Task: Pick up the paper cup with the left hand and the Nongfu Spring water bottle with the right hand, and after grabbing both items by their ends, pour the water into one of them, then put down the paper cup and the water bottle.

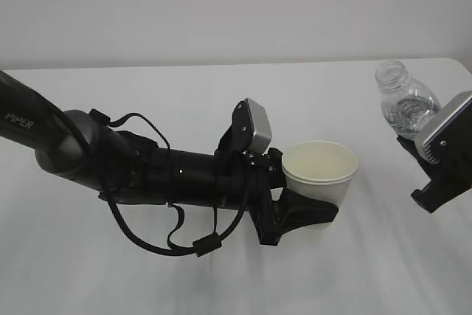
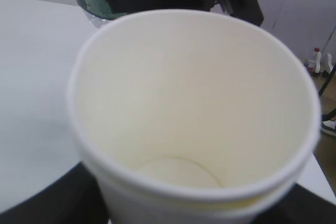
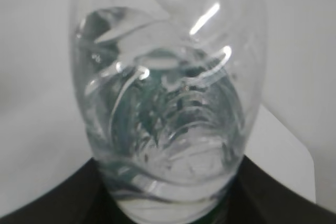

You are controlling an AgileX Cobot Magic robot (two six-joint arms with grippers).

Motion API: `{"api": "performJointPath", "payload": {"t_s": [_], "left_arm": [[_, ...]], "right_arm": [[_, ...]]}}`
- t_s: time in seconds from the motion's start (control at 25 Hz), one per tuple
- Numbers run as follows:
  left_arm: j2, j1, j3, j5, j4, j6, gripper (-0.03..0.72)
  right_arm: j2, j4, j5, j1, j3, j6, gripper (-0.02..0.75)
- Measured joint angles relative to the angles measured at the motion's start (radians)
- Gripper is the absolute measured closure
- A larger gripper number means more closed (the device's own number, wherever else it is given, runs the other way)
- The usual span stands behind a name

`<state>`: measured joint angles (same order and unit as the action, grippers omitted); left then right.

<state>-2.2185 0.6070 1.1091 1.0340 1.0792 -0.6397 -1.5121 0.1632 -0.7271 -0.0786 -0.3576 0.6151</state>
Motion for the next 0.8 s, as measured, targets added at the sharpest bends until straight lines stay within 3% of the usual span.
{"api": "performJointPath", "payload": {"t_s": [0.8], "left_arm": [[-0.005,0.000,0.018,-0.029,0.002,-0.002,0.241]], "right_arm": [[0.000,0.033,-0.011,0.000,0.000,0.173,0.364]]}}
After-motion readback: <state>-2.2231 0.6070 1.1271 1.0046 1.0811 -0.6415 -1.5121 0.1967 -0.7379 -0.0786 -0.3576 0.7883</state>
